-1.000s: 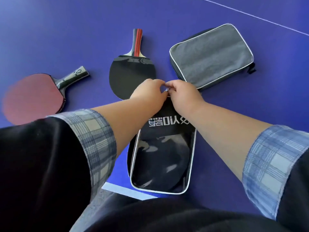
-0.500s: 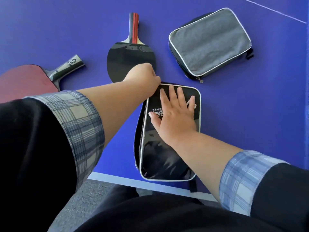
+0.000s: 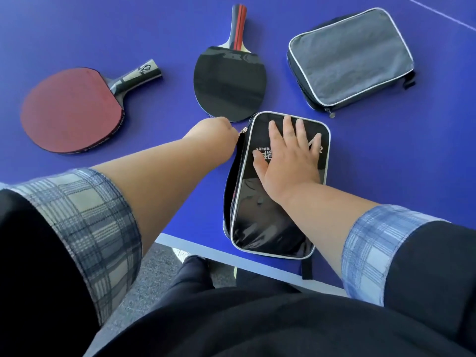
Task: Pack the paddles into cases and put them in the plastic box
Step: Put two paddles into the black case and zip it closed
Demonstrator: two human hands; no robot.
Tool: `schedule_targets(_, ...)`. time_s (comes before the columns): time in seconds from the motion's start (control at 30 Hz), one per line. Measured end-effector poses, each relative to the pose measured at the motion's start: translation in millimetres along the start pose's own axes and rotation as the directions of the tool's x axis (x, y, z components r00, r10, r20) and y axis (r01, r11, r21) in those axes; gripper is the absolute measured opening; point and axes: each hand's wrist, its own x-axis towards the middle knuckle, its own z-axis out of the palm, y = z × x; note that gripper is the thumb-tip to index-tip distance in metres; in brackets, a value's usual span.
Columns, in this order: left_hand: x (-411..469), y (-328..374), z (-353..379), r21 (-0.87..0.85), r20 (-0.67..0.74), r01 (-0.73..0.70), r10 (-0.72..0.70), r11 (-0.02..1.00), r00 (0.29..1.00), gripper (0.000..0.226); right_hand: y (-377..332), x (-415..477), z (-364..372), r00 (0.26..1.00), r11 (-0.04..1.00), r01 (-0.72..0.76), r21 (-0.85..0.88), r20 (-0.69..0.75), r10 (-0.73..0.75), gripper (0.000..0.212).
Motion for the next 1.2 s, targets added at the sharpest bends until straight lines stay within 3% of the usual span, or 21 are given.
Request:
schedule_targets(0.03,2.0,0.3,0.1,0.172,-0.003,-0.042,0.043,0.984,0.999,0.034,0.1,0.1,-0.3,1.0,1.0,0.0,-0.003,-0.001,0.0,0.077)
schedule_targets(0.07,-2.3,4.7,-5.0,0.227,-0.06,-0.017,0.031,0.974,0.998,0.034,0.1,0.2,-0.5,1.0,1.0,0.003,-0.004,-0.003,-0.003,0.076)
schedule_targets(0.1,0.4,3.7,-0.8,0.108,-0.061,-0.043,0.05,0.993,0.997,0.032,0.4,0.4,-0.9,1.0,1.0,0.005,-0.003,-0.004,-0.005,0.075)
schedule_targets(0.17,1.8,10.6,-10.7,-0.143,-0.234,-0.047,0.013,0.989,0.972,0.033,1.4,0.5,-1.0,1.0,1.0,0.005,-0.003,-0.008,-0.005,0.075)
schedule_targets(0.2,4.5,12.4,-12.6,-0.127,-0.271,-0.014,-0.021,0.992,0.962,0.036,1.7,0.7,-0.6,1.0,1.0,0.003,-0.005,-0.011,-0.004,0.075)
schedule_targets(0.23,8.1,14.2,-13.6,-0.048,-0.284,-0.057,0.041,0.997,0.958,0.036,1.7,1.2,-0.3,1.0,1.0,0.004,-0.007,-0.014,-0.004,0.075)
schedule_targets(0.3,12.2,17.6,-13.7,0.11,-0.236,-0.079,0.103,0.991,0.966,0.031,1.8,1.7,1.0,1.0,1.0,0.007,-0.006,-0.021,-0.007,0.074)
schedule_targets(0.4,13.7,23.6,-18.8,0.091,-0.205,-0.035,0.053,0.995,0.977,0.029,2.9,2.5,2.2,1.0,1.0,0.01,-0.007,-0.021,-0.01,0.074)
schedule_targets(0.57,5.5,21.5,-19.0,0.237,-0.145,-0.065,0.101,0.969,0.984,0.028,4.1,1.0,3.1,0.999,1.0,0.018,0.016,-0.029,-0.017,0.073)
schedule_targets(0.67,2.6,21.2,-14.9,0.354,-0.191,-0.051,0.126,0.934,0.974,0.021,4.5,1.0,3.8,0.999,1.0,0.015,0.01,-0.033,-0.015,0.072)
schedule_targets(0.77,0.6,16.9,-14.6,0.345,-0.222,-0.006,0.088,0.939,0.971,0.016,3.8,1.3,4.3,0.999,1.0,0.014,0.014,-0.036,-0.014,0.073)
schedule_targets(0.87,-6.5,11.0,-7.7,0.376,-0.237,-0.005,0.102,0.927,0.966,0.036,4.5,2.2,4.5,0.999,1.0,0.008,0.025,-0.039,-0.007,0.073)
schedule_targets(1.0,-26.6,2.9,8.3,0.392,-0.277,-0.015,0.133,0.92,0.952,0.025,2.0,6.0,5.8,0.999,0.999,-0.02,0.025,-0.033,0.021,0.072)
schedule_targets(1.2,-72.1,-12.0,54.9,0.361,-0.202,-0.098,0.18,0.927,0.963,0.026,-0.6,6.5,5.0,0.998,0.998,-0.061,0.032,-0.025,0.062,0.072)
